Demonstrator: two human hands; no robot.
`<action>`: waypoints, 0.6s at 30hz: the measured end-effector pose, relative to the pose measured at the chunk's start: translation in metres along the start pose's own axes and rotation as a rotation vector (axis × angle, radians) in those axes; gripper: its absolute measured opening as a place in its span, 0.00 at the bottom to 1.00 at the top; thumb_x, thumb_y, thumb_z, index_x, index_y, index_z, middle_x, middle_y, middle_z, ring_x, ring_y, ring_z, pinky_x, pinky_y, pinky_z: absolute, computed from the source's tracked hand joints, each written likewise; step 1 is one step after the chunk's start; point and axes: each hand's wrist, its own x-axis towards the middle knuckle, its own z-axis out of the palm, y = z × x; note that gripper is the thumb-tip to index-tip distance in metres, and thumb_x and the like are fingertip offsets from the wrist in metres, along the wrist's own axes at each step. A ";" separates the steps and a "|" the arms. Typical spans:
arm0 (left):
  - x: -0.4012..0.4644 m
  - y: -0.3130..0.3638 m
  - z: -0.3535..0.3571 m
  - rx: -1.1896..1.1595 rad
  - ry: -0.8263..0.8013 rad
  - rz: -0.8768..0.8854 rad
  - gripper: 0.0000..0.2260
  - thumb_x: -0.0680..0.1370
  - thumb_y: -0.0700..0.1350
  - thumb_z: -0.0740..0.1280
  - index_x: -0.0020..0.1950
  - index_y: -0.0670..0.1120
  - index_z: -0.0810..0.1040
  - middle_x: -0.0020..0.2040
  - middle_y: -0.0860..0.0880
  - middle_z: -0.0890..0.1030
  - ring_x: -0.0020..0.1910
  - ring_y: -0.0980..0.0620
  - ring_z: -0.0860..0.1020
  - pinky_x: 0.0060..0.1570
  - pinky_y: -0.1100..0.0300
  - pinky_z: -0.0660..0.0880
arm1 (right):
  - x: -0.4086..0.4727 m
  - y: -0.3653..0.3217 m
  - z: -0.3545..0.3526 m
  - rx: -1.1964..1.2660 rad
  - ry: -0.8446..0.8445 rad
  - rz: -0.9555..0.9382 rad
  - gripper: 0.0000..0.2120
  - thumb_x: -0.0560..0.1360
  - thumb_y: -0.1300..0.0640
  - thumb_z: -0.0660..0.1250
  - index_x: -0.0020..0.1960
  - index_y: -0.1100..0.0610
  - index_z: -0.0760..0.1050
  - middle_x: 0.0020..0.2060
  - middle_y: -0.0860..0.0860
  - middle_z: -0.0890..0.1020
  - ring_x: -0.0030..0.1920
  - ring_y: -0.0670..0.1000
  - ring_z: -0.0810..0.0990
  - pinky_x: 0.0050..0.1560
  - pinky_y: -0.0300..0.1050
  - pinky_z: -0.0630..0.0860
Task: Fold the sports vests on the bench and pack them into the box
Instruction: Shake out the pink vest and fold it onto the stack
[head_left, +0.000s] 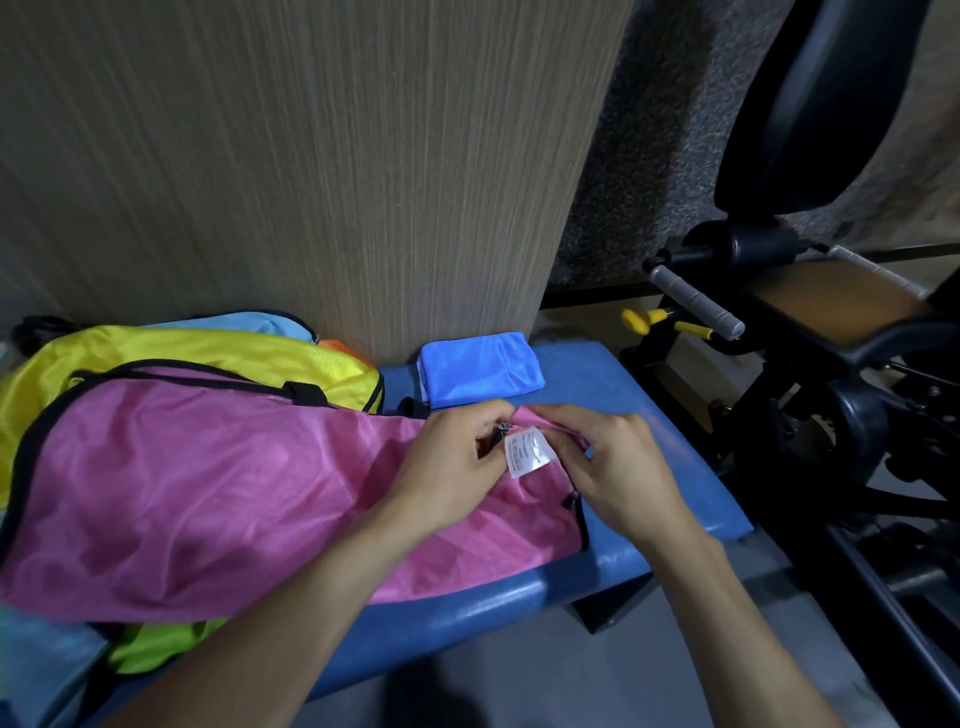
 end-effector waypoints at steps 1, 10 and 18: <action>0.001 0.001 -0.002 -0.027 0.012 0.005 0.04 0.79 0.46 0.71 0.52 0.50 0.82 0.43 0.51 0.85 0.44 0.52 0.84 0.48 0.46 0.80 | 0.001 0.001 0.000 -0.020 -0.009 -0.007 0.12 0.80 0.58 0.68 0.60 0.46 0.83 0.43 0.43 0.87 0.41 0.44 0.84 0.41 0.46 0.79; -0.001 0.012 -0.009 -0.168 0.028 -0.024 0.12 0.75 0.41 0.77 0.42 0.50 0.74 0.26 0.54 0.75 0.25 0.58 0.68 0.32 0.66 0.65 | 0.001 0.004 -0.001 0.035 0.036 -0.005 0.07 0.79 0.59 0.71 0.54 0.49 0.85 0.42 0.41 0.86 0.41 0.42 0.84 0.42 0.42 0.78; -0.006 0.015 -0.016 0.161 0.074 0.087 0.05 0.78 0.51 0.73 0.51 0.52 0.83 0.27 0.56 0.73 0.25 0.57 0.68 0.28 0.64 0.63 | 0.002 -0.001 -0.003 0.300 -0.015 0.071 0.05 0.79 0.52 0.72 0.48 0.53 0.85 0.39 0.46 0.86 0.41 0.50 0.84 0.45 0.51 0.80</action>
